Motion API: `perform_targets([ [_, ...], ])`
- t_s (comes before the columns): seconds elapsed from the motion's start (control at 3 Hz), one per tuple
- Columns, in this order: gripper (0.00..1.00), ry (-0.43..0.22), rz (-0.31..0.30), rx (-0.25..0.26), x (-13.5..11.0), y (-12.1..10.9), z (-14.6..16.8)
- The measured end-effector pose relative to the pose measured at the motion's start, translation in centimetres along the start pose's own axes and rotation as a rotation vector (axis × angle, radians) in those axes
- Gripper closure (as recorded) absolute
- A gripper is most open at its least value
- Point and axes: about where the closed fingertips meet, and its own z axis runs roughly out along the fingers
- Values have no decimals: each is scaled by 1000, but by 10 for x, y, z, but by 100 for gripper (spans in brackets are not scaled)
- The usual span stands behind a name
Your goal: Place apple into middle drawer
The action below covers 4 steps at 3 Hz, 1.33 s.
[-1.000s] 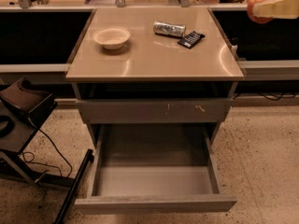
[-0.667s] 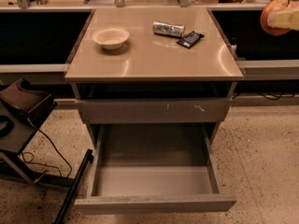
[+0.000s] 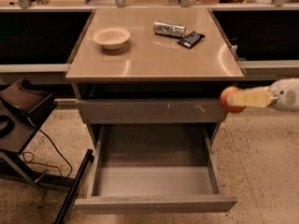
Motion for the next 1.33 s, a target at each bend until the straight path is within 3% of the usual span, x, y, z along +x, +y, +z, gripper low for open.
perform_targets([
  [0.33,100,25,28,-34,18,-3,12],
  [0.67,100,25,28,-34,18,-3,12],
  [1.0,100,42,24,-14,44,-2,36],
  [1.33,100,59,-55,25,98,0,83],
])
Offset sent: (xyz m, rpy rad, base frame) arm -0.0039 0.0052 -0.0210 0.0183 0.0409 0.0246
